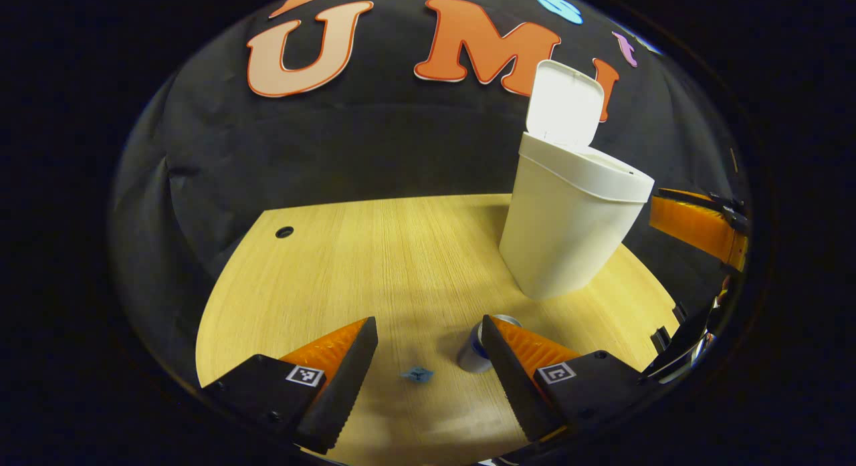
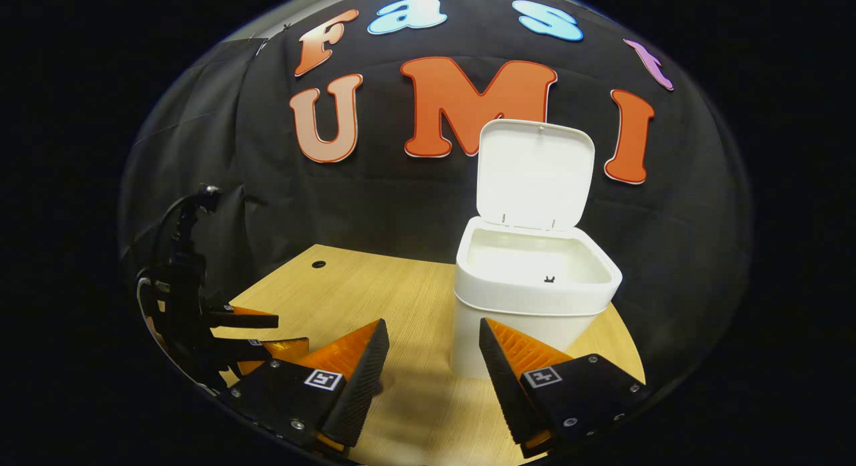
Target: Press the lid of the desktop garbage bin to open it, pick up the crumpled paper on the desktop and throw it into the bin, then pick up the pop can on the desktop and drop it into the bin, and finally close the garbage bin lid.
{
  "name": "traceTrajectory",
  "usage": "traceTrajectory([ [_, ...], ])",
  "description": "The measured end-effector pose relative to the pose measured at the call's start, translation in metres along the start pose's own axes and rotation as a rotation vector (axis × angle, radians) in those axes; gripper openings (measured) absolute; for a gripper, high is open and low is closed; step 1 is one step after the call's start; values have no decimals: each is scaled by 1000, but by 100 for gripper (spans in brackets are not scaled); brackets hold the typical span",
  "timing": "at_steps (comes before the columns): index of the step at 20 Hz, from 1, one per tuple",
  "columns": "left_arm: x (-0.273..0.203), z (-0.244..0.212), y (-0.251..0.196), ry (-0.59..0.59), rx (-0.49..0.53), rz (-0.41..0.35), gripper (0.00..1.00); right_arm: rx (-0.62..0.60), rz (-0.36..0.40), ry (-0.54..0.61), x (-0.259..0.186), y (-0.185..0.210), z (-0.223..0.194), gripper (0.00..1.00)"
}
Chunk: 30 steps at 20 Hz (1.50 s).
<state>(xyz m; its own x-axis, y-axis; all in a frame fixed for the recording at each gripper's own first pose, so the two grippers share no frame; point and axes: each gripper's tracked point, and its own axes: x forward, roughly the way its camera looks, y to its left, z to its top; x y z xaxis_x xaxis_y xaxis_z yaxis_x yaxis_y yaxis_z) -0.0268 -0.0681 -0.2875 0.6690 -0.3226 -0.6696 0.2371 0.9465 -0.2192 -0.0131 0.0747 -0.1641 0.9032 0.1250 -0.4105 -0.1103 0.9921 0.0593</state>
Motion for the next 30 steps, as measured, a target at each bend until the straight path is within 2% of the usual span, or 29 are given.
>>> traceTrajectory([
  [10, 38, -79, 5, 186, 32, -23, 98, 13, -38, 75, -2, 0, -35, 83],
  [15, 46, -102, 12, 213, 59, -25, 98, 10, -48, 102, -4, 1, -51, 83],
  [23, 61, -131, 8, 223, 76, -74, 98, 5, -24, 146, 3, 17, -69, 83],
  [25, 65, -138, 13, 239, 56, -73, 84, -1, -13, 159, 6, 23, -74, 83],
  [29, 70, -135, 23, 211, 64, -75, 47, -6, 8, 180, 11, 32, -81, 83],
  [30, 61, -131, 25, 207, 71, -72, 46, -6, 13, 188, 12, 34, -83, 83],
])
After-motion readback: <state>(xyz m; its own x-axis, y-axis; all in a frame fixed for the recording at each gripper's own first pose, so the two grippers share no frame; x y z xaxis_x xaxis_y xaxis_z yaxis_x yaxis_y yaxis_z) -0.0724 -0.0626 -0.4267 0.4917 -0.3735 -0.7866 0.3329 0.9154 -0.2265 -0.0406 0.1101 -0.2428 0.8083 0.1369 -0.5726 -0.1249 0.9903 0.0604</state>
